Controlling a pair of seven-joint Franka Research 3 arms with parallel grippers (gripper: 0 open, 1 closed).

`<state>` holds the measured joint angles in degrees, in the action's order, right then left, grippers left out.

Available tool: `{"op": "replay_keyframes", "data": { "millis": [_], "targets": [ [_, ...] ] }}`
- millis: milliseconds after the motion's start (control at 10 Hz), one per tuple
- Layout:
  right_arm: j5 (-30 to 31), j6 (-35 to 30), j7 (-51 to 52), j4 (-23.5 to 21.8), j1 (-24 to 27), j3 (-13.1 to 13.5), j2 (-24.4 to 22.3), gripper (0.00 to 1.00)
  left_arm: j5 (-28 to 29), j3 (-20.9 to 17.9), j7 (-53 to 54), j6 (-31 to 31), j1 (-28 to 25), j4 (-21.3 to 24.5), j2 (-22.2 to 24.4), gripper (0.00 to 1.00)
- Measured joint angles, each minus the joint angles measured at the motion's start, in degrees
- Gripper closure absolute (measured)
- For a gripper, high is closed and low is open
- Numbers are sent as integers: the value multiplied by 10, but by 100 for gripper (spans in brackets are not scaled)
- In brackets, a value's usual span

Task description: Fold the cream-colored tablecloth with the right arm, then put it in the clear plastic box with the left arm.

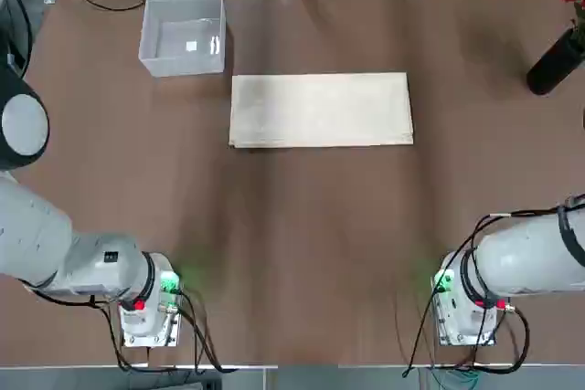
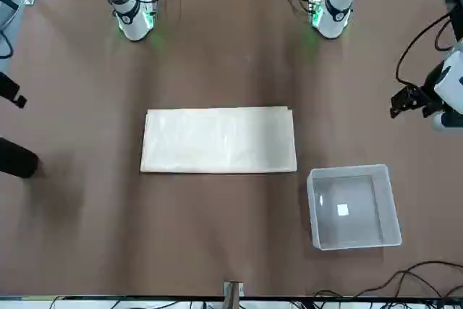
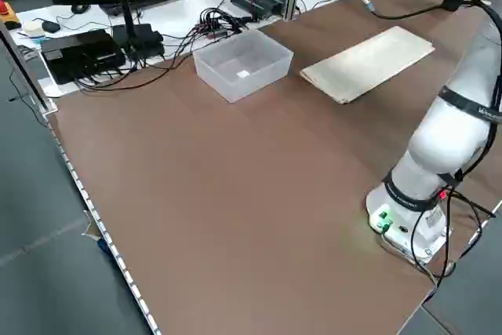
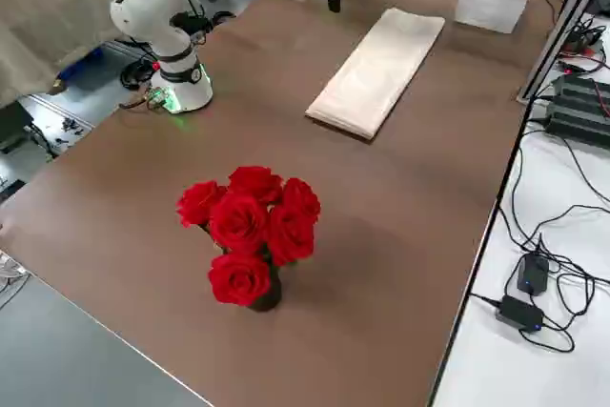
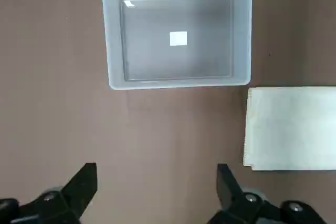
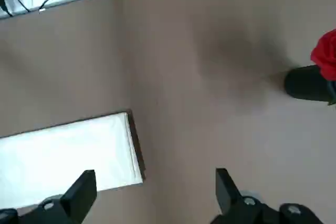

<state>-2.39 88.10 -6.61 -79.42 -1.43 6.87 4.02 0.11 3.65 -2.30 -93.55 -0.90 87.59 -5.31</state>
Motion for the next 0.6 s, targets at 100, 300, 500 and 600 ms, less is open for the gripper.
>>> {"op": "replay_keyframes", "data": {
  "millis": [100,300,500,600],
  "targets": [
    [2,1,3,-5,0,0,-1,0,0,0,0,0,-1,-1,0,0],
    [3,1,3,-10,0,1,-2,0,0,-1,0,0,-3,-1,0,0],
    [4,1,3,-11,2,4,-4,0,0,-1,0,0,-4,-2,0,0],
    [4,1,3,-12,3,5,-5,0,0,-1,0,0,-5,-2,0,0]
  ]
}}
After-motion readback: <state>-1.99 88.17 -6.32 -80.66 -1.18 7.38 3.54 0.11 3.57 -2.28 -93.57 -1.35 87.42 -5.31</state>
